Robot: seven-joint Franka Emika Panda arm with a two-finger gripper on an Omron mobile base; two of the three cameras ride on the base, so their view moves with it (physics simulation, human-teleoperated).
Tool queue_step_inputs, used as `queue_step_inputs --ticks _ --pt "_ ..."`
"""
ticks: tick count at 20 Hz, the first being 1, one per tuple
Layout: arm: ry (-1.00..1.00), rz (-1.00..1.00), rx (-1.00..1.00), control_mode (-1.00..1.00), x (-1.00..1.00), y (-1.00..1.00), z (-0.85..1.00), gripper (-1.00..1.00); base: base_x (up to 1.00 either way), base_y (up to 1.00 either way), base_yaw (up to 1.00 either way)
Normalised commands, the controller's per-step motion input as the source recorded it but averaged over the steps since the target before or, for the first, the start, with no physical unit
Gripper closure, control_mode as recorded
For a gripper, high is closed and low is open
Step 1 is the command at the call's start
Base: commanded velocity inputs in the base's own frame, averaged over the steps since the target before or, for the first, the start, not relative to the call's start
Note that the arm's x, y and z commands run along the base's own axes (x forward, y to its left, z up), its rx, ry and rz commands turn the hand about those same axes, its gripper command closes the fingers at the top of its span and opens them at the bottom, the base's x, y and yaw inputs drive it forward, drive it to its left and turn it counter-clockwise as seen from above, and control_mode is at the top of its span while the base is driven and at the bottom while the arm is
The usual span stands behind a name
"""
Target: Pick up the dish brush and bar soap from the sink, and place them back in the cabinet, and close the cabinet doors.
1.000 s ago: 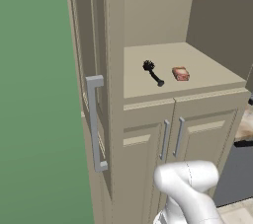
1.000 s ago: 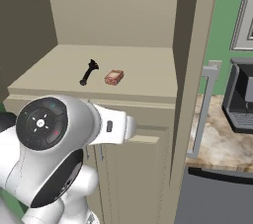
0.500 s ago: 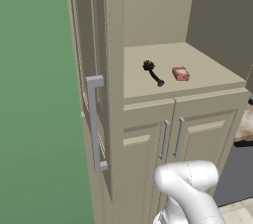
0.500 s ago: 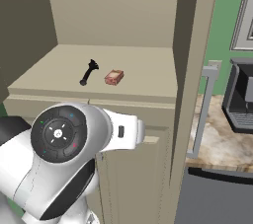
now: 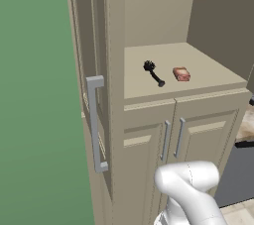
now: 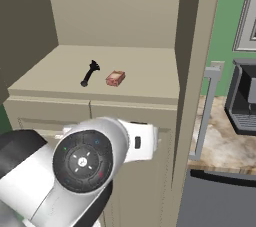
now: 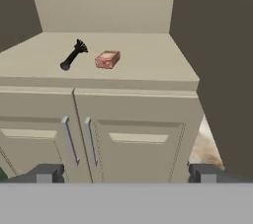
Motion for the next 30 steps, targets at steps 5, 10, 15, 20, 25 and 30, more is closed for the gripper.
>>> queue_step_inputs --ticks 5,10,15,20,25,30 --pt "-0.08 0.01 0.00 -1.00 -0.11 -0.17 0.00 -1.00 0.00 0.00 0.00" --pt "-0.07 0.01 0.00 -1.00 -0.15 -0.15 0.00 -1.00 0.00 0.00 0.00" --pt "-0.06 0.01 0.00 -1.00 -0.20 -0.22 0.00 -1.00 0.00 0.00 0.00" --pt "-0.04 0.01 0.00 -1.00 -0.23 -0.20 0.00 -1.00 0.00 0.00 0.00" --pt "-0.02 0.01 0.00 -1.00 -0.18 -0.21 0.00 -1.00 0.00 0.00 0.00" --pt "0.00 0.00 0.00 -1.00 -0.02 -0.21 0.00 -1.00 0.00 0.00 0.00"
